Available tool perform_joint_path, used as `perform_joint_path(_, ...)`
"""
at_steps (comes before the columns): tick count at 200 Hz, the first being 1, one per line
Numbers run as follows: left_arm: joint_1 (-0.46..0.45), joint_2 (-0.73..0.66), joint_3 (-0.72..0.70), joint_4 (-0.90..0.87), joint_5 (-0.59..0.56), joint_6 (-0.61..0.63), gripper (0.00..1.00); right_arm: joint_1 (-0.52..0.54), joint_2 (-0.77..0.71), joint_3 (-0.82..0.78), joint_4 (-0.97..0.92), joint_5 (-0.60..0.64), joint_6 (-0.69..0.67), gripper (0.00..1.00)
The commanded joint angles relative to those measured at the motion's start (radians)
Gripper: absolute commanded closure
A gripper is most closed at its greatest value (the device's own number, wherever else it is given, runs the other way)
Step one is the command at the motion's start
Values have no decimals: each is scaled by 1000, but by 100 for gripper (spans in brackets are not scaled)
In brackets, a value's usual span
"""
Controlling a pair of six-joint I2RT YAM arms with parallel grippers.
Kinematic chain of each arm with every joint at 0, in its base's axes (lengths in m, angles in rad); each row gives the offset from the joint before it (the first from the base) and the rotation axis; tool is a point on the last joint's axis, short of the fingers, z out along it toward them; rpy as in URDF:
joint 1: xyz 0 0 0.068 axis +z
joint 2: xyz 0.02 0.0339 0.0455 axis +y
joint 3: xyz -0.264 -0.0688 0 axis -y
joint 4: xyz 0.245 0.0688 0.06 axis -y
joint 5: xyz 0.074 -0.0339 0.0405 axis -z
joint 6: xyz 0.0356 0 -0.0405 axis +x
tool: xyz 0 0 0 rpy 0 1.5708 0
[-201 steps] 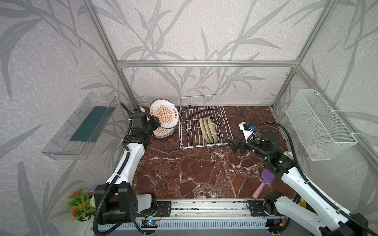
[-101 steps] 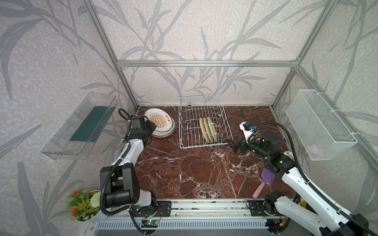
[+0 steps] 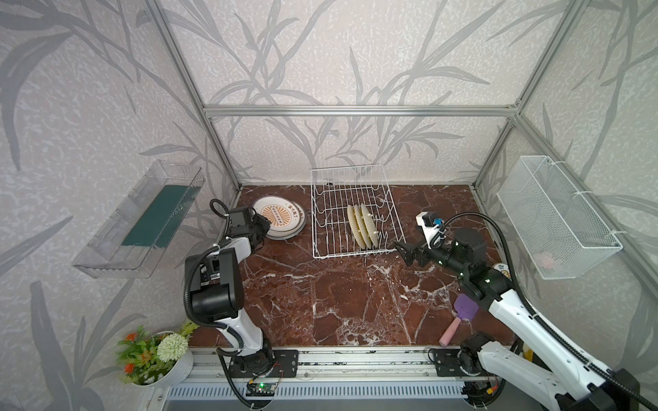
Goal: Unload the plates from the dish rack
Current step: Place the plate among the plates.
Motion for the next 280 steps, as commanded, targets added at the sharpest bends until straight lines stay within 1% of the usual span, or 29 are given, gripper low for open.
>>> perform_joint_path(1, 2, -5, 15, 92, 42, -23, 100, 5, -3, 0, 22, 4, -4, 1)
perform_joint_path(23, 2, 10, 21, 74, 64, -22, 100, 5, 3, 2, 29, 3, 1, 1)
perform_joint_path(47, 2, 35, 69, -16, 99, -4, 100, 4, 4, 7, 32, -2, 4, 1)
perform_joint_path(86, 5, 55, 90, -31, 91, -2, 100, 5, -3, 6, 31, -1, 3, 1)
perform_joint_path(102, 7, 70, 108, -42, 96, 1, 91, 5, -1, 8, 26, -3, 0, 1)
perform_joint_path(110, 5, 78, 113, -47, 96, 0, 85, 5, -3, 11, 22, -2, -2, 1)
perform_joint_path(128, 6, 85, 116, -45, 97, -5, 78, 5, -7, 16, 18, 2, -7, 1)
perform_joint_path(167, 7, 90, 125, -91, 91, 16, 73, 5, -1, 6, 23, 2, -6, 1)
perform_joint_path(177, 8, 89, 129, -109, 85, 26, 71, 5, 1, 6, 25, 0, -3, 1)
perform_joint_path(194, 7, 88, 147, -176, 69, 42, 58, 5, 1, 11, 24, 1, -2, 1)
perform_joint_path(216, 7, 88, 175, -254, 61, 79, 48, 5, -2, 12, 23, 4, 1, 1)
perform_joint_path(280, 5, 92, 241, -363, 77, 139, 33, 5, -5, 6, 28, -3, 12, 1)
